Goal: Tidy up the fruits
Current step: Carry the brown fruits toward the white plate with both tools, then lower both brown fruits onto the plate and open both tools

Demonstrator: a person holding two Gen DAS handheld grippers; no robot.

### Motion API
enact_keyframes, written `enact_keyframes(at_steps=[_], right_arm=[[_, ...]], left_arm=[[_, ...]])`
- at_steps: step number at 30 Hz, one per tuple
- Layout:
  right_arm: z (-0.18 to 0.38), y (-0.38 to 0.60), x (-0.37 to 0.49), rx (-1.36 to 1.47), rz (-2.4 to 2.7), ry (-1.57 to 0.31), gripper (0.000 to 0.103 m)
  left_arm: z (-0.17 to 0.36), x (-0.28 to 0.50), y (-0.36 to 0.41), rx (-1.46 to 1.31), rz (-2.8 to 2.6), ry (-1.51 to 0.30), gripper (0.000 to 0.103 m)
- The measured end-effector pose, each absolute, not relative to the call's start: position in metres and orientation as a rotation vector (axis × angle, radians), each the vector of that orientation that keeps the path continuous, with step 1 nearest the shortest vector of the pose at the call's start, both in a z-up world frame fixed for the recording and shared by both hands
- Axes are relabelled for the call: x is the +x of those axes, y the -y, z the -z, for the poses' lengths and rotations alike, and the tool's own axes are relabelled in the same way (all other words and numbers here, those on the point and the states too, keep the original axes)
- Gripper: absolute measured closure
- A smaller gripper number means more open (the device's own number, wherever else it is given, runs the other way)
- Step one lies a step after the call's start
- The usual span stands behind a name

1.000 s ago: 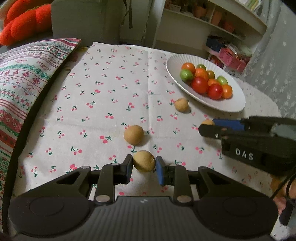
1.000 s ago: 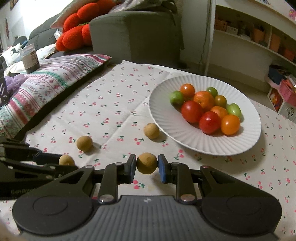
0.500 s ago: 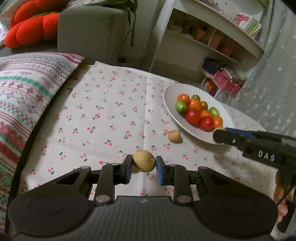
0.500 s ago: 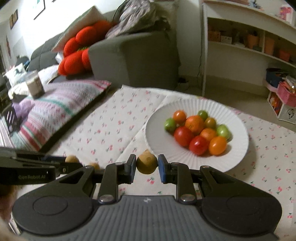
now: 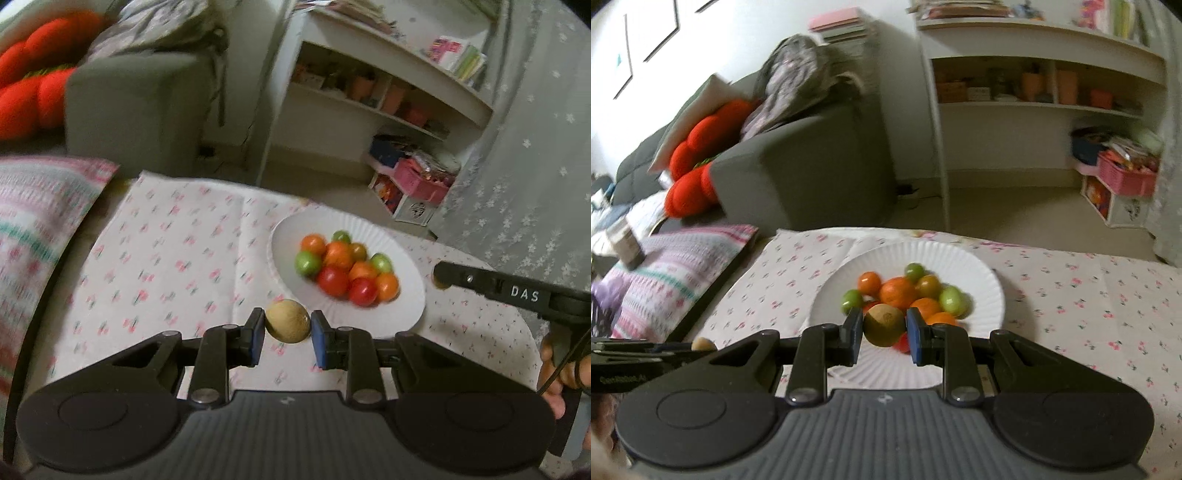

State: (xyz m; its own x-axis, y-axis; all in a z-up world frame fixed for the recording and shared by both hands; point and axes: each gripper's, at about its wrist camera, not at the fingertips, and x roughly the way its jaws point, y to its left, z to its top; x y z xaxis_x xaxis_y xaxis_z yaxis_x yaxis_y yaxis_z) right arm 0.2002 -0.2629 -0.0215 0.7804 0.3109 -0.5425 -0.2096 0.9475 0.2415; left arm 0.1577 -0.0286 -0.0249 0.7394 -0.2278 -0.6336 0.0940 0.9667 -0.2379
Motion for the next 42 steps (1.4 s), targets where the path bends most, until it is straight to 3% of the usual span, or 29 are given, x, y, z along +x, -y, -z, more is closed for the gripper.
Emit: enact_keyframes(at_steps=[15,31,42], right_arm=[[0.053,0.273,0.216,0.223,-0.264,-0.706,0.080],[0.074,0.261,0.232,0.275,-0.291,-0.778,0.080],[0.078,0.260,0.230,0.452,-0.346,-0.784,0.079]], left_arm=[[0.065,0.227,0.101,0.035,0.298,-0.713,0.103],[0.090,0.249,0.088,-0.008,0.349,-0.774,0.103],[0.073,0.233,0.059,-0.095,0.335,-0.770,0.101]])
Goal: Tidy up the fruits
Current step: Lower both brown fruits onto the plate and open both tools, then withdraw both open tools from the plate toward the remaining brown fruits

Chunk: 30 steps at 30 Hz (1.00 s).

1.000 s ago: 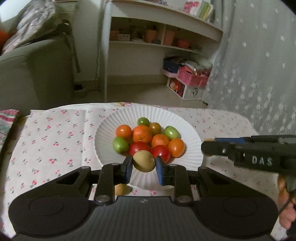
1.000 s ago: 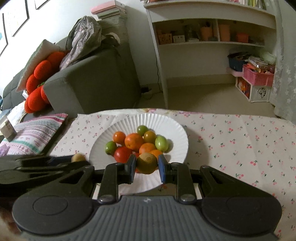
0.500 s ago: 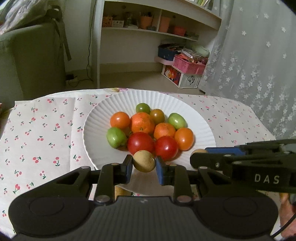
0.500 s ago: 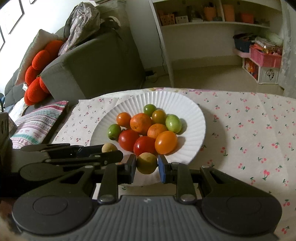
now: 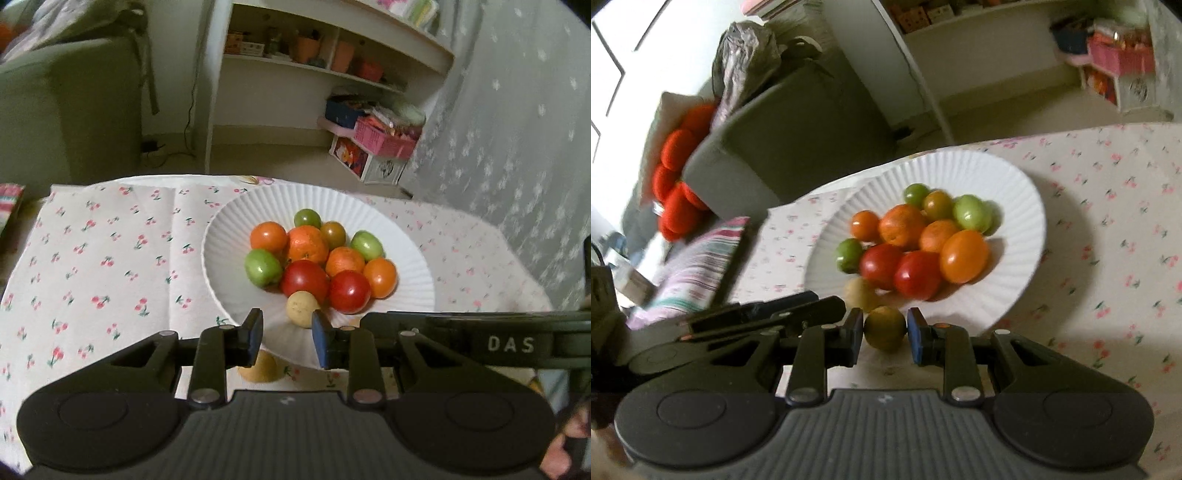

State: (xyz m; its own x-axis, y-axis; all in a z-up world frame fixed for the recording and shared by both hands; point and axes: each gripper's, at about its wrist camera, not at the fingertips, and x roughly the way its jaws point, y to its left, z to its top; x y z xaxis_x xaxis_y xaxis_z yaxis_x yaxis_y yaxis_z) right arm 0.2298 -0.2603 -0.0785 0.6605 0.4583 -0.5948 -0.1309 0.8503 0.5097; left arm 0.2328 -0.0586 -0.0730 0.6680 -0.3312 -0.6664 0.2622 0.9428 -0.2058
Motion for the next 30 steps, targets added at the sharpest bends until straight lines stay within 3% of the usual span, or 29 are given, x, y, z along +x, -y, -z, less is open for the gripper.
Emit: enact_keyframes(at_steps=[16,20,23,30], right_arm=[[0.058,0.238,0.206,0.336,-0.361,-0.765,0.079],[0.051,0.219,0.199,0.246,-0.379,-0.739,0.078],[0.049,0.208,0.195,0.200,-0.396,-0.736,0.077],[0.046,0.187,0.183,0.093,-0.415,-0.721,0.070]], left_arm=[[0.057,0.210,0.033,-0.101,0.236,-0.786,0.097],[0.054,0.200,0.027,-0.060,0.183,-0.773,0.083],[0.051,0.194,0.022,-0.026,0.149,-0.752,0.079],[0.053,0.184,0.009,-0.007,0.074,-0.749,0.077]])
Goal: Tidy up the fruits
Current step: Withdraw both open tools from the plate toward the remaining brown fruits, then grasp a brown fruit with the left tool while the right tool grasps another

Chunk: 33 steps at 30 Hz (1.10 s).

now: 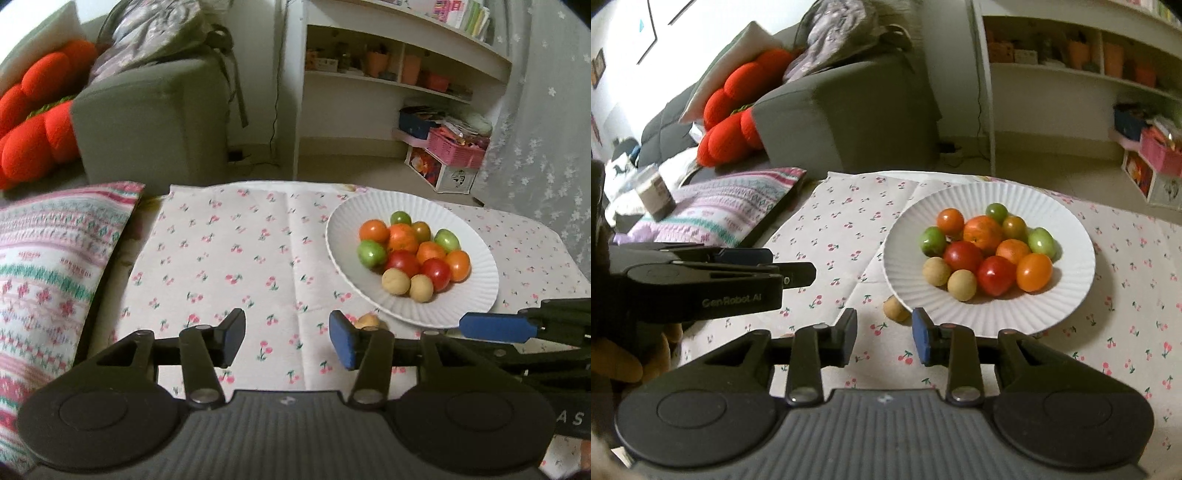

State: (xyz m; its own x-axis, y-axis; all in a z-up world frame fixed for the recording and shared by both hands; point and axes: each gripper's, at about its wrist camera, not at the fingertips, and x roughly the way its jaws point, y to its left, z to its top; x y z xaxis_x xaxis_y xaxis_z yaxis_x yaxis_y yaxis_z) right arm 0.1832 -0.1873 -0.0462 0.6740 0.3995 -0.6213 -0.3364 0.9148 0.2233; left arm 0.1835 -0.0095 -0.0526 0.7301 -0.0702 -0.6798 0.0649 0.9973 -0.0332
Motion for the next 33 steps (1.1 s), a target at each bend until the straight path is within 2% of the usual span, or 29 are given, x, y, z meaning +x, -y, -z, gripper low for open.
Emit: enact_keyframes(at_steps=[4,7,11,17,21,30,33], right_arm=[[0.047,0.181,0.182,0.089,-0.419,-0.720,0.057],[0.051,0.178,0.181,0.097,-0.424,-0.733,0.055],[0.057,0.172,0.178,0.100,-0.426,-0.751,0.046],[0.069,0.158,0.179,0.046,-0.413,-0.771,0.043],[0.077,0.156,0.180,0.025,-0.396,-0.783,0.035],[0.094,0.161,0.188,0.050,-0.352,-0.808,0.026],[0.099,0.164,0.188,0.071,-0.320,-0.798,0.026]], left_arm=[[0.056,0.176,-0.001,-0.030,0.043,-0.763,0.072],[0.060,0.171,-0.009,-0.040,0.019,-0.775,0.070],[0.062,0.162,-0.021,-0.070,0.006,-0.786,0.057],[0.068,0.160,-0.040,-0.117,-0.012,-0.829,0.039],[0.073,0.162,-0.044,-0.165,0.028,-0.868,0.035],[0.087,0.162,-0.027,-0.146,0.090,-0.909,0.034],[0.090,0.164,-0.030,-0.178,0.091,-0.924,0.041]])
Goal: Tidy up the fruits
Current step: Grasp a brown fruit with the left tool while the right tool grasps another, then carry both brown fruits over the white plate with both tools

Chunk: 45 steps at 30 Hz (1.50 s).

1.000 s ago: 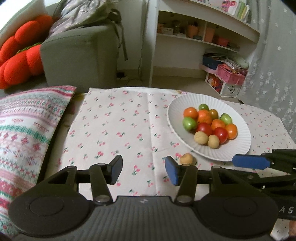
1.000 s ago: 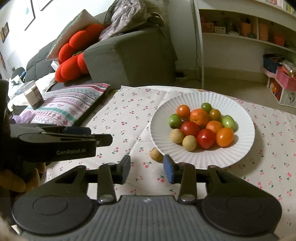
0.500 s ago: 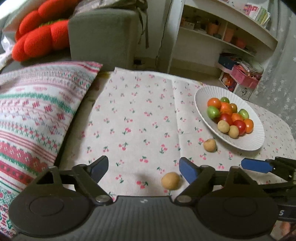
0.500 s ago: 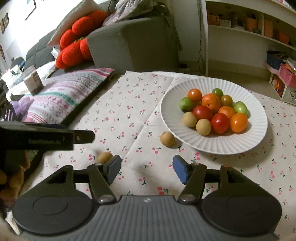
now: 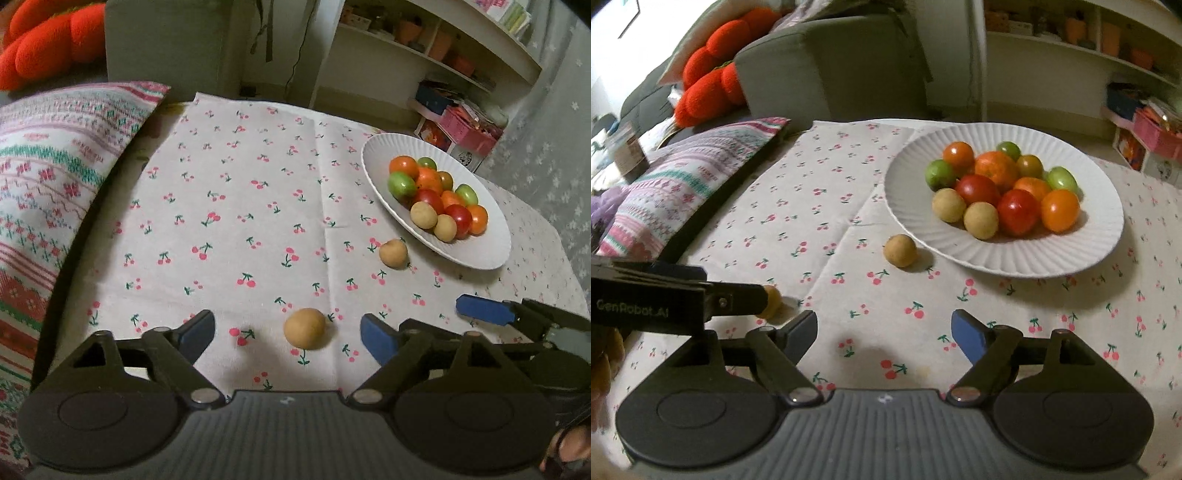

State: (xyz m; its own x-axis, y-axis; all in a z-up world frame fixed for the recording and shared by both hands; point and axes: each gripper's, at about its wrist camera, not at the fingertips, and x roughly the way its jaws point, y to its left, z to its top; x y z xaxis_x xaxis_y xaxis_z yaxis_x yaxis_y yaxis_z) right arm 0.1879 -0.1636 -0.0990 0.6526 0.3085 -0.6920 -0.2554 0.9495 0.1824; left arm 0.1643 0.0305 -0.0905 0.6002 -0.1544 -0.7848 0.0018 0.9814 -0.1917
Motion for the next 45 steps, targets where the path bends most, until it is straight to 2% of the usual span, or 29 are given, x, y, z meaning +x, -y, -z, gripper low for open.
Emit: enact_keyframes(at_steps=[8,10,12,14,19,30,33,35,37,39,45], right_arm=[[0.102,0.170,0.192,0.078,-0.264,-0.748,0.029],[0.102,0.170,0.195,0.085,-0.260,-0.745,0.037],[0.103,0.171,0.199,0.106,-0.257,-0.742,0.040],[0.105,0.169,0.201,0.132,-0.256,-0.745,0.041],[0.107,0.160,0.208,0.161,-0.258,-0.737,0.047],[0.115,0.156,0.225,0.231,-0.241,-0.703,0.056],[0.118,0.153,0.227,0.245,-0.244,-0.684,0.057],[0.119,0.153,0.228,0.256,-0.240,-0.672,0.062],[0.120,0.154,0.227,0.257,-0.227,-0.664,0.081],[0.121,0.152,0.225,0.242,-0.227,-0.654,0.081],[0.115,0.148,0.221,0.228,-0.245,-0.658,0.081]], left_arm=[[0.091,0.165,-0.030,-0.189,0.108,-0.921,0.059],[0.093,0.166,-0.027,-0.183,0.115,-0.927,0.063],[0.095,0.168,-0.024,-0.171,0.114,-0.936,0.069],[0.099,0.170,-0.026,-0.174,0.098,-0.950,0.083],[0.101,0.175,-0.033,-0.250,0.105,-0.953,0.103],[0.103,0.176,-0.033,-0.256,0.139,-0.973,0.103],[0.103,0.177,-0.035,-0.253,0.132,-0.974,0.099],[0.105,0.180,-0.035,-0.247,0.119,-0.982,0.099],[0.106,0.180,-0.034,-0.234,0.115,-0.981,0.099],[0.105,0.178,-0.031,-0.214,0.111,-0.981,0.103],[0.105,0.179,-0.035,-0.215,0.087,-0.989,0.103]])
